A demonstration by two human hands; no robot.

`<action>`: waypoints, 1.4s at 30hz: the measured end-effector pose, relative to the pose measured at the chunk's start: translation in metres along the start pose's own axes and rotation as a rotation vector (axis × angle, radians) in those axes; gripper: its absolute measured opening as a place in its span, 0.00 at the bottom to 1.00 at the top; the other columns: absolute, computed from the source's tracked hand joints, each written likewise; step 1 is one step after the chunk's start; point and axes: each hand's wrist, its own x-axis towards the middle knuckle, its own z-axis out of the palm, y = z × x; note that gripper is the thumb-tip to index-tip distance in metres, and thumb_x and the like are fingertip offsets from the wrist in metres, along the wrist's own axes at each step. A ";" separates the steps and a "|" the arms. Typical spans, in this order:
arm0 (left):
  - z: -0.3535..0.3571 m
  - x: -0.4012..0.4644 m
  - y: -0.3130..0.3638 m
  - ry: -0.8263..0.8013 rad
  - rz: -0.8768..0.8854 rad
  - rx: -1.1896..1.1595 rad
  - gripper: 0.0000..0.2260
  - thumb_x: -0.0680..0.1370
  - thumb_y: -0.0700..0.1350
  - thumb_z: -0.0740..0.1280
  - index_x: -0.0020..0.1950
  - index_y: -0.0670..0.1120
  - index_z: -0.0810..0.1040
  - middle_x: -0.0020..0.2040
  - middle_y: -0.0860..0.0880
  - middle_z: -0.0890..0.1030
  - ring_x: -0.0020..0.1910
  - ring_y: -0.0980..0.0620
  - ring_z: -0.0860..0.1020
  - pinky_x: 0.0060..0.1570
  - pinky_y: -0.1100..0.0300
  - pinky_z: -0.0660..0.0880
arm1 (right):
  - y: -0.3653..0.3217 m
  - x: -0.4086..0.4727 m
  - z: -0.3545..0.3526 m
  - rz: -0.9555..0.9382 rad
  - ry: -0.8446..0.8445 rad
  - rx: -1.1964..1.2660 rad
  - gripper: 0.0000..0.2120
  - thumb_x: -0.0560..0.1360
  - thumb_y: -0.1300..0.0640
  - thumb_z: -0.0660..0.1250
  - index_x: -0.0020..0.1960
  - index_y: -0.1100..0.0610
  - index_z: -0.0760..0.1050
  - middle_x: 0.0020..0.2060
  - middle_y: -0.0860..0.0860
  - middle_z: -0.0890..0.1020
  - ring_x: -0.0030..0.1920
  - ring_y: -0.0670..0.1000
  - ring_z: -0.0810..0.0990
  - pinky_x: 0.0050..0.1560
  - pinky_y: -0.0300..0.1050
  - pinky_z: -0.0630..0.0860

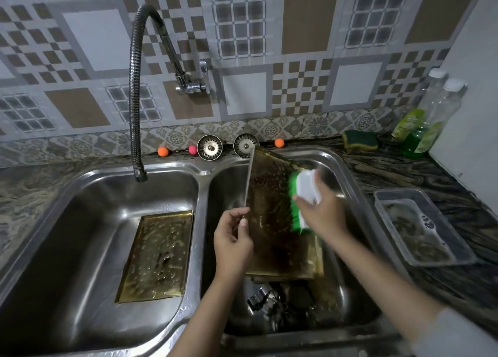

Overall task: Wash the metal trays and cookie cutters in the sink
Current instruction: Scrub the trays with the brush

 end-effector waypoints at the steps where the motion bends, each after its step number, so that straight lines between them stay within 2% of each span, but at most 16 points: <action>1: -0.001 0.006 0.001 0.030 0.005 -0.004 0.15 0.78 0.31 0.60 0.47 0.51 0.77 0.46 0.50 0.80 0.43 0.65 0.77 0.44 0.74 0.71 | 0.002 -0.026 0.007 -0.038 -0.053 0.027 0.38 0.73 0.52 0.72 0.77 0.50 0.56 0.61 0.50 0.76 0.51 0.50 0.79 0.47 0.42 0.79; 4: -0.010 0.018 0.002 0.083 0.018 0.010 0.15 0.78 0.31 0.60 0.47 0.51 0.76 0.46 0.48 0.80 0.42 0.64 0.77 0.43 0.73 0.71 | 0.013 -0.066 0.014 -0.164 -0.109 0.066 0.39 0.71 0.54 0.74 0.76 0.48 0.57 0.64 0.54 0.76 0.59 0.53 0.78 0.56 0.45 0.78; 6: -0.011 0.015 0.004 0.035 0.056 0.024 0.15 0.78 0.31 0.60 0.47 0.51 0.77 0.45 0.49 0.80 0.42 0.62 0.78 0.43 0.70 0.72 | 0.019 -0.034 0.007 -0.120 0.005 0.040 0.38 0.71 0.55 0.74 0.76 0.50 0.58 0.66 0.52 0.74 0.61 0.50 0.75 0.54 0.33 0.72; 10: 0.000 0.001 0.010 -0.091 0.126 0.044 0.13 0.78 0.32 0.61 0.48 0.50 0.77 0.44 0.52 0.80 0.42 0.60 0.78 0.43 0.69 0.73 | 0.010 0.022 -0.008 0.000 0.213 0.045 0.36 0.73 0.53 0.72 0.76 0.55 0.60 0.65 0.53 0.75 0.64 0.51 0.74 0.53 0.29 0.63; 13: -0.003 0.010 0.013 -0.027 0.131 0.041 0.14 0.78 0.32 0.61 0.48 0.50 0.77 0.44 0.53 0.80 0.42 0.60 0.77 0.43 0.70 0.72 | 0.012 -0.027 0.011 -0.030 0.131 0.113 0.37 0.73 0.54 0.72 0.76 0.52 0.57 0.56 0.46 0.74 0.52 0.46 0.75 0.40 0.23 0.69; 16: -0.013 0.020 0.008 0.029 0.108 0.044 0.12 0.78 0.32 0.61 0.49 0.48 0.78 0.45 0.49 0.81 0.42 0.55 0.78 0.42 0.68 0.72 | 0.030 -0.081 0.028 -0.163 0.014 0.034 0.38 0.72 0.53 0.73 0.76 0.50 0.57 0.60 0.41 0.70 0.55 0.38 0.72 0.43 0.18 0.68; 18: -0.013 0.015 0.006 0.032 0.087 0.017 0.13 0.78 0.32 0.61 0.48 0.50 0.77 0.45 0.49 0.81 0.43 0.56 0.78 0.42 0.68 0.72 | 0.030 -0.064 0.021 -0.138 0.006 0.069 0.39 0.72 0.54 0.73 0.76 0.49 0.56 0.61 0.43 0.71 0.54 0.41 0.74 0.42 0.22 0.71; 21: 0.000 0.001 0.003 -0.042 0.040 -0.027 0.14 0.78 0.32 0.61 0.48 0.51 0.77 0.44 0.49 0.80 0.41 0.57 0.77 0.41 0.68 0.72 | 0.006 -0.020 0.007 -0.024 0.119 0.108 0.37 0.73 0.53 0.72 0.76 0.52 0.58 0.63 0.52 0.75 0.60 0.51 0.76 0.52 0.34 0.74; 22: 0.005 -0.002 0.003 -0.060 0.025 -0.046 0.14 0.78 0.32 0.61 0.48 0.51 0.77 0.44 0.50 0.80 0.41 0.58 0.77 0.41 0.68 0.72 | -0.003 -0.020 0.008 -0.051 0.133 0.090 0.37 0.73 0.52 0.72 0.77 0.52 0.58 0.62 0.52 0.76 0.60 0.50 0.76 0.52 0.33 0.73; 24: 0.009 0.000 0.003 -0.051 -0.017 -0.105 0.14 0.78 0.31 0.61 0.48 0.50 0.77 0.46 0.49 0.81 0.44 0.59 0.77 0.46 0.68 0.72 | -0.015 -0.043 0.020 -0.160 0.039 0.044 0.38 0.73 0.49 0.71 0.77 0.47 0.56 0.62 0.49 0.77 0.59 0.44 0.75 0.53 0.33 0.73; 27: 0.005 0.008 -0.002 -0.014 -0.089 -0.190 0.13 0.78 0.31 0.61 0.49 0.48 0.77 0.45 0.48 0.80 0.42 0.60 0.77 0.45 0.66 0.73 | -0.018 -0.081 0.025 -0.334 -0.146 -0.023 0.39 0.71 0.46 0.71 0.75 0.39 0.53 0.60 0.50 0.80 0.56 0.48 0.80 0.52 0.45 0.78; 30: 0.000 0.005 -0.004 -0.044 -0.087 -0.188 0.13 0.78 0.31 0.62 0.49 0.49 0.78 0.44 0.50 0.80 0.40 0.62 0.76 0.44 0.69 0.71 | -0.017 -0.037 0.015 -0.266 -0.034 -0.012 0.38 0.72 0.49 0.72 0.76 0.46 0.56 0.62 0.54 0.78 0.58 0.47 0.77 0.55 0.43 0.76; 33: 0.006 -0.001 -0.002 -0.083 -0.101 -0.195 0.13 0.78 0.32 0.62 0.50 0.50 0.79 0.48 0.50 0.81 0.46 0.60 0.77 0.48 0.70 0.72 | -0.028 -0.013 0.014 -0.151 0.039 -0.005 0.36 0.75 0.49 0.69 0.77 0.51 0.56 0.67 0.52 0.75 0.62 0.50 0.76 0.55 0.39 0.73; 38: 0.001 0.009 -0.014 0.023 -0.246 -0.287 0.11 0.78 0.33 0.62 0.49 0.48 0.78 0.48 0.42 0.80 0.47 0.49 0.77 0.51 0.52 0.73 | -0.024 -0.080 0.036 -0.361 -0.180 -0.083 0.36 0.74 0.51 0.69 0.77 0.48 0.55 0.54 0.53 0.82 0.49 0.51 0.81 0.39 0.27 0.69; 40: -0.002 0.006 -0.015 0.038 -0.232 -0.285 0.12 0.78 0.32 0.63 0.48 0.49 0.78 0.45 0.48 0.80 0.44 0.55 0.77 0.49 0.58 0.72 | -0.010 -0.053 0.031 -0.263 -0.097 -0.093 0.35 0.74 0.50 0.69 0.76 0.47 0.56 0.53 0.54 0.82 0.49 0.52 0.81 0.46 0.38 0.77; 42: 0.001 0.001 -0.013 0.025 -0.207 -0.265 0.12 0.77 0.33 0.64 0.48 0.50 0.78 0.47 0.49 0.81 0.46 0.57 0.78 0.50 0.61 0.72 | -0.008 -0.034 0.027 -0.129 -0.002 -0.054 0.34 0.75 0.50 0.68 0.77 0.48 0.56 0.56 0.54 0.81 0.53 0.51 0.80 0.52 0.46 0.78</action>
